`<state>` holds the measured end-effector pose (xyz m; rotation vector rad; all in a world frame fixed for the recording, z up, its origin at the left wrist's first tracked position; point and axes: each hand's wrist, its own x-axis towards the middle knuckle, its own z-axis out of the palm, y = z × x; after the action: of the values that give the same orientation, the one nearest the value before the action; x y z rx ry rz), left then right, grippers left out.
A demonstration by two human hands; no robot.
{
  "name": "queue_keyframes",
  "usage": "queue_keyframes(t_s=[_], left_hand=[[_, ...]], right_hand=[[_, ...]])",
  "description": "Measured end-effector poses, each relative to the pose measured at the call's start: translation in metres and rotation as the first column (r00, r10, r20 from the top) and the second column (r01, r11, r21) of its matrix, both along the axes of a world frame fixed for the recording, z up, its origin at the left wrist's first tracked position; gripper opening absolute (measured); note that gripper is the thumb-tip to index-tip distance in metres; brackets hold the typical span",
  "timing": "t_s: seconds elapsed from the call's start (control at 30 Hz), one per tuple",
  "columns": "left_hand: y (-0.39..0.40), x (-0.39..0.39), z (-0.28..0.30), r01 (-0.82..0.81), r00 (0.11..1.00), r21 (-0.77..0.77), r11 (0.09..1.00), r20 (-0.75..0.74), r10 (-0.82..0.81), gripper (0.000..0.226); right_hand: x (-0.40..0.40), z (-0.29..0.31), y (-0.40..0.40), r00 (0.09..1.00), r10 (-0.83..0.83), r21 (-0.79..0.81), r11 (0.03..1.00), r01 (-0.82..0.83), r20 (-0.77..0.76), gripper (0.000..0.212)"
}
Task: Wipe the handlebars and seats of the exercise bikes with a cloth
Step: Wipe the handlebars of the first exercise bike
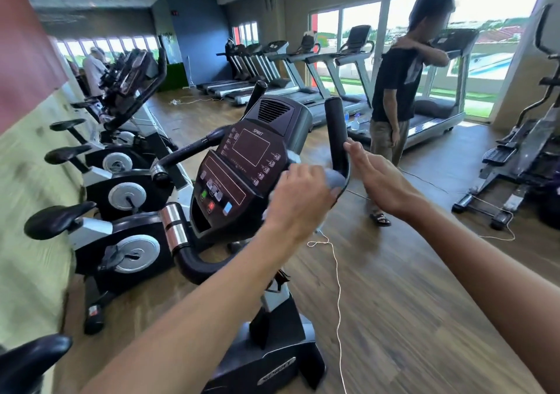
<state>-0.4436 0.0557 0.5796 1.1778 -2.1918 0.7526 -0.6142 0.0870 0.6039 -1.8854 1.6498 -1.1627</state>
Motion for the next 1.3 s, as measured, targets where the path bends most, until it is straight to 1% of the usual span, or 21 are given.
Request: queue_keyframes(t_s=[0.07, 0.1, 0.13, 0.2, 0.23, 0.3, 0.33, 0.4, 0.47, 0.57, 0.67, 0.73, 0.83, 0.93, 0.97, 1.03, 1.1, 1.17, 1.2, 1.23, 1.3], left_hand=[[0.021, 0.043, 0.001, 0.05, 0.997, 0.107, 0.993, -0.07, -0.043, 0.047], [0.031, 0.064, -0.007, 0.051, 0.993, 0.147, 0.988, -0.109, -0.035, 0.051], [0.041, 0.078, -0.018, 0.036, 0.992, 0.158, 0.987, -0.121, -0.017, 0.055], [0.054, 0.083, -0.044, -0.027, 0.997, 0.142, 0.99, -0.074, 0.038, 0.064], [0.054, 0.077, -0.055, -0.073, 0.997, 0.136, 0.988, -0.03, 0.078, 0.065], [0.044, 0.064, -0.064, -0.106, 0.994, 0.088, 0.991, -0.023, 0.108, 0.062], [0.037, 0.059, -0.062, -0.104, 0.993, 0.063, 0.993, -0.041, 0.107, 0.061], [0.026, 0.054, -0.055, -0.088, 0.992, 0.046, 0.995, -0.092, 0.092, 0.062], [0.025, 0.054, -0.056, -0.07, 0.99, 0.014, 0.997, -0.118, 0.071, 0.064], [0.033, 0.077, -0.068, -0.016, 0.995, -0.085, 0.996, -0.103, 0.008, 0.064], [0.037, 0.102, -0.075, 0.0, 0.996, -0.166, 0.986, -0.085, -0.014, 0.061], [0.033, 0.097, -0.077, -0.031, 0.996, -0.192, 0.981, -0.091, 0.014, 0.059], [0.028, 0.081, -0.076, -0.124, 0.989, -0.212, 0.969, -0.111, 0.102, 0.057], [0.029, 0.078, -0.075, -0.156, 0.982, -0.207, 0.966, -0.14, 0.129, 0.059], [0.031, 0.08, -0.076, -0.139, 0.984, -0.202, 0.97, -0.142, 0.112, 0.06], [0.036, 0.1, -0.077, -0.024, 0.993, -0.192, 0.981, -0.119, 0.0, 0.059], [0.04, 0.13, -0.081, 0.103, 0.991, -0.218, 0.97, -0.06, -0.119, 0.058], [0.043, 0.16, -0.083, 0.179, 0.982, -0.239, 0.954, -0.019, -0.189, 0.055], [0.044, 0.164, -0.085, 0.178, 0.981, -0.247, 0.952, -0.028, -0.191, 0.053], [0.043, 0.159, -0.086, 0.141, 0.985, -0.253, 0.957, -0.064, -0.162, 0.05], [0.041, 0.13, -0.086, 0.003, 0.986, -0.202, 0.979, -0.161, -0.037, 0.049]], right_hand=[[0.005, -0.005, 0.002, 0.999, 0.039, -0.06, 0.997, -0.041, -0.035, 0.074], [0.009, -0.008, 0.003, 0.997, 0.052, -0.08, 0.995, -0.057, -0.065, 0.075], [0.015, -0.012, 0.002, 0.993, 0.061, -0.086, 0.994, -0.069, -0.1, 0.071], [0.031, -0.023, -0.003, 0.977, 0.114, -0.056, 0.99, -0.126, -0.182, 0.058], [0.039, -0.03, -0.007, 0.959, 0.139, -0.034, 0.988, -0.152, -0.246, 0.057], [0.052, -0.047, -0.017, 0.905, 0.13, -0.018, 0.989, -0.15, -0.404, 0.063], [0.055, -0.056, -0.022, 0.892, 0.098, -0.046, 0.99, -0.131, -0.442, 0.067], [0.058, -0.065, -0.028, 0.911, 0.042, -0.127, 0.987, -0.103, -0.41, 0.068], [0.057, -0.065, -0.026, 0.927, 0.029, -0.174, 0.98, -0.101, -0.374, 0.068], [0.052, -0.063, -0.023, 0.912, 0.068, -0.192, 0.969, -0.157, -0.405, 0.071], [0.05, -0.064, -0.023, 0.911, 0.072, -0.199, 0.966, -0.165, -0.406, 0.068], [0.053, -0.065, -0.027, 0.91, 0.053, -0.202, 0.968, -0.148, -0.41, 0.063], [0.057, -0.065, -0.035, 0.898, 0.016, -0.223, 0.967, -0.127, -0.439, 0.057], [0.055, -0.069, -0.035, 0.899, -0.021, -0.264, 0.959, -0.106, -0.436, 0.049], [0.053, -0.07, -0.033, 0.889, -0.033, -0.283, 0.953, -0.11, -0.457, 0.046], [0.054, -0.073, -0.03, 0.864, -0.038, -0.288, 0.949, -0.126, -0.502, 0.043], [0.05, -0.072, -0.029, 0.856, -0.055, -0.278, 0.955, -0.106, -0.515, 0.046], [0.056, -0.072, -0.026, 0.867, -0.068, -0.269, 0.96, -0.078, -0.493, 0.052], [0.061, -0.072, -0.023, 0.876, -0.082, -0.261, 0.964, -0.051, -0.474, 0.054], [0.069, -0.074, -0.02, 0.88, -0.109, -0.256, 0.966, -0.015, -0.462, 0.054], [0.087, -0.087, -0.011, 0.873, -0.172, -0.254, 0.965, 0.058, -0.457, 0.052]])
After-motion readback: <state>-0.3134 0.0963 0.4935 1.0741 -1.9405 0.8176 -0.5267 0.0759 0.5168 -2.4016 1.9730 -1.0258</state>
